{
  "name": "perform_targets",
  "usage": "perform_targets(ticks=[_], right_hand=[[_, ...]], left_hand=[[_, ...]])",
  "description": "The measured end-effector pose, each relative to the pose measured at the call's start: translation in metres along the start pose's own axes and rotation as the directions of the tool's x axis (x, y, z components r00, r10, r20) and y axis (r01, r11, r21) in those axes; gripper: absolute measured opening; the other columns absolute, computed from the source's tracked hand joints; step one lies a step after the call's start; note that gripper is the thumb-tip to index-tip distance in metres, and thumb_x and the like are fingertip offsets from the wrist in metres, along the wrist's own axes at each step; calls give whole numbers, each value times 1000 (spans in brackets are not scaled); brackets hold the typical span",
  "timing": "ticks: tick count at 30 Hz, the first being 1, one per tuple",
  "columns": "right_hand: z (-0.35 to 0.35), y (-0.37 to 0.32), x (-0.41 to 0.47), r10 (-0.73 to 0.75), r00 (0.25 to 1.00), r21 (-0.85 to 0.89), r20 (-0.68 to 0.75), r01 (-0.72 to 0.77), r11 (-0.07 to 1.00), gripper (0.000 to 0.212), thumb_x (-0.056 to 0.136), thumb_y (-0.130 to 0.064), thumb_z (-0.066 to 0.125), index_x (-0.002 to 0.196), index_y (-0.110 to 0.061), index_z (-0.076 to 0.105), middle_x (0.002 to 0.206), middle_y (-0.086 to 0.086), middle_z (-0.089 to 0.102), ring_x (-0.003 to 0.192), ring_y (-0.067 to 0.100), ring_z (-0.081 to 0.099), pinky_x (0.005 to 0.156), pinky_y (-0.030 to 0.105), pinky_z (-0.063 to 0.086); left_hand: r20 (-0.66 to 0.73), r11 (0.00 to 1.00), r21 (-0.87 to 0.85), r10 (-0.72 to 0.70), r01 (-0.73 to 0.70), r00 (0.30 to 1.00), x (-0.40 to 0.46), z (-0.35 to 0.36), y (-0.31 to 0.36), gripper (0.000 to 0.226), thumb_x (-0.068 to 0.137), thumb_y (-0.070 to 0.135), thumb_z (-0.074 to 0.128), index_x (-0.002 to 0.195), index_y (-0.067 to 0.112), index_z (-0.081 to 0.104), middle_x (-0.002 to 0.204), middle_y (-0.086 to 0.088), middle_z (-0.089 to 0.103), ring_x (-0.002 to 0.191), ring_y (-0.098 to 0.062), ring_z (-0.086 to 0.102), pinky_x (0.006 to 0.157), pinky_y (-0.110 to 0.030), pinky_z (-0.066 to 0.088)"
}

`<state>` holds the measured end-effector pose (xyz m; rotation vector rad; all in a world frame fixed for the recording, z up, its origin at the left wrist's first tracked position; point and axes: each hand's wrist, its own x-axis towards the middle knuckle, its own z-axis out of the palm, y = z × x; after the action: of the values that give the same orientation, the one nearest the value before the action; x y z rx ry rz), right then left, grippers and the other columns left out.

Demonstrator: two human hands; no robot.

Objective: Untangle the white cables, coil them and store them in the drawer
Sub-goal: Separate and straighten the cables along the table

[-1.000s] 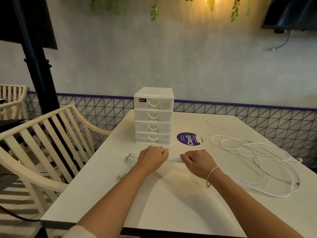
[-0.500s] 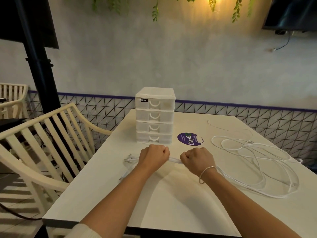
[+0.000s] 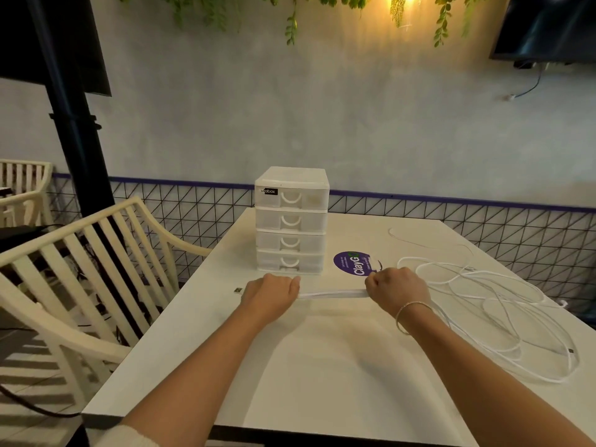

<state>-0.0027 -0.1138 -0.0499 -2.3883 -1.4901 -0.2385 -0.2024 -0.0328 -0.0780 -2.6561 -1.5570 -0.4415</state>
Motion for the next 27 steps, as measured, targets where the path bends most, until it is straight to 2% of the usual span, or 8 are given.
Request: perform_targets(ticks=[4,6,8,11,14,19,25,27], right_hand=[[2,-6,0,-9,1000,-11,-1,9,1000,36,93,-31,35,84,-13,65,88,10,65,72,24,48,61,27,37],[2,-9,-1,-14,1000,-15,9,14,1000,36,93,-31,36,84,-13,65,82,9,62,72,24,49,62,27,40],[5,-14,-6,-21,1000,-19,21,22,1000,35,93,-31,36,80,-14,64,75,5,55,71,23,50,63,27,42],[12,-19,-12,-23,998,-10,57,24,1000,37,94,-30,34,74,-15,60,72,4,52,70,23,50,62,26,39],[20,-24,-15,-51,995,-30,80,53,998,38,95,-30,31,73,-15,57,73,3,54,69,22,51,63,26,39],[25,-29,-17,-77,994,-50,77,81,995,38,96,-29,30,75,-14,59,77,6,56,70,22,49,64,26,38],[21,-34,-19,-133,989,-69,60,137,988,42,97,-30,30,69,-14,57,75,4,53,70,22,48,65,26,36],[19,-35,-21,-162,985,-64,57,166,984,42,97,-31,30,82,-14,66,78,6,56,71,22,47,66,26,37]], left_hand=[[-6,986,164,33,-31,999,7,-5,-7,50,103,32,15,112,14,60,107,-6,66,102,-27,60,73,-28,40],[10,972,233,33,-35,999,6,-8,-13,54,103,34,13,106,12,62,102,-7,68,98,-27,62,79,-30,46],[33,965,261,26,-34,999,4,-6,-17,60,103,38,12,98,10,66,100,-9,69,98,-27,61,93,-34,40],[44,958,288,-2,-11,999,1,1,-25,54,104,33,14,110,8,61,108,-9,66,105,-28,58,98,-35,31],[16,986,150,-73,69,997,0,15,-36,34,102,16,25,122,10,51,119,-7,55,105,-28,59,92,-39,38],[14,960,-160,-232,231,973,-2,25,-27,26,94,9,39,116,12,51,119,-5,56,110,-22,52,92,-32,33],[113,858,-496,-89,134,990,5,19,45,27,97,18,36,111,13,59,115,-7,62,106,-26,56,89,-33,43],[194,856,-491,-74,162,978,8,22,62,24,93,13,41,105,9,62,112,-10,64,103,-29,58,87,-35,46]])
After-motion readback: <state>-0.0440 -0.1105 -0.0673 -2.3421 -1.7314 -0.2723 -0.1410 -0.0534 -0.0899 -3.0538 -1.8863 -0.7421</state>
